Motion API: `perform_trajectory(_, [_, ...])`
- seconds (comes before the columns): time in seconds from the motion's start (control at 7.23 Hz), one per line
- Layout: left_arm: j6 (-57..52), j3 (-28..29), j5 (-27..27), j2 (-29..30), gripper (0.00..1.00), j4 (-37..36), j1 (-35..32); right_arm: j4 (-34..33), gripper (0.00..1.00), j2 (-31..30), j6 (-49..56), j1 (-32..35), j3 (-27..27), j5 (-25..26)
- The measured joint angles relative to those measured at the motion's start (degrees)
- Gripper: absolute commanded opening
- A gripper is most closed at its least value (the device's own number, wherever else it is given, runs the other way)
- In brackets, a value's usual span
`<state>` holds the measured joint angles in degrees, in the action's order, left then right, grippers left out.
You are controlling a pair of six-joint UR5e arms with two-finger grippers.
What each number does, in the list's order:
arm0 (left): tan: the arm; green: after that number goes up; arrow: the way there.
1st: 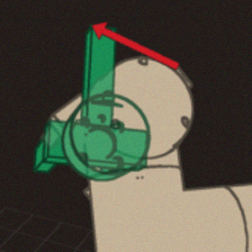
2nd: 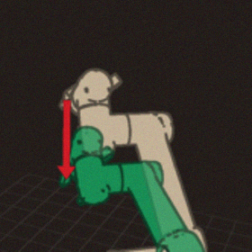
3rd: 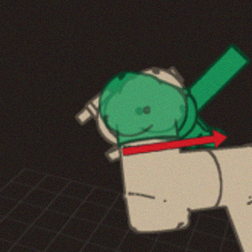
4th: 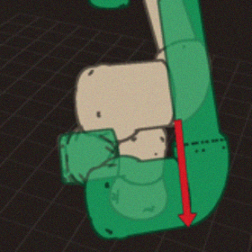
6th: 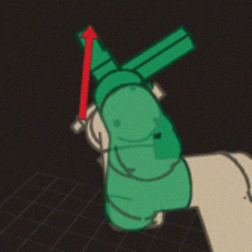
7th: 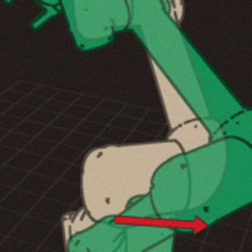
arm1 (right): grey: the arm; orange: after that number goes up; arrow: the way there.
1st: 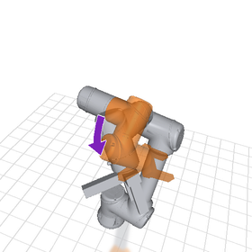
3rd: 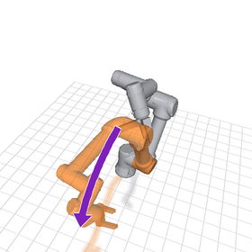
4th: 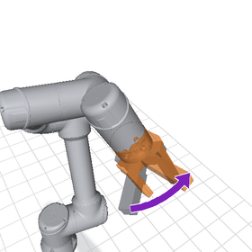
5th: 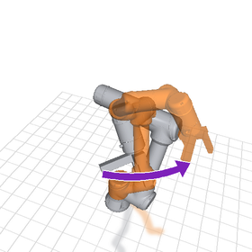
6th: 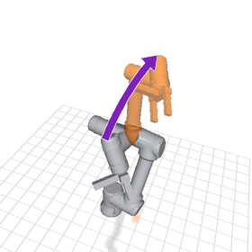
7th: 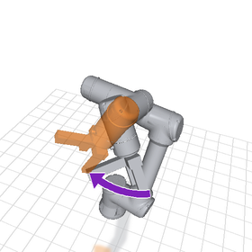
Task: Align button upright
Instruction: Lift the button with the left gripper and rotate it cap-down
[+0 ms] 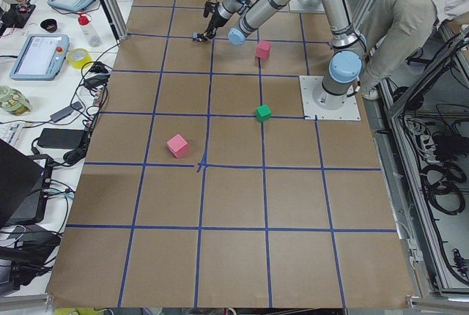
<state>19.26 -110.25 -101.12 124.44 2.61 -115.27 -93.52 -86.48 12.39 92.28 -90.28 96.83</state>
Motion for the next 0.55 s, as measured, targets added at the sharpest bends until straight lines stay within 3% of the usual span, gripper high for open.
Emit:
perform_trajectory(0.28, [-0.85, 2.58, 0.38, -3.19, 0.00, 5.90, 1.56, 0.00, 1.00, 0.00, 0.00, 0.01, -0.05, 0.02])
perform_trajectory(0.55, [-0.86, 8.10, 3.32, -8.38, 0.00, 25.61, 4.38, 0.00, 1.00, -0.01, 0.00, 0.01, -0.07, -0.02])
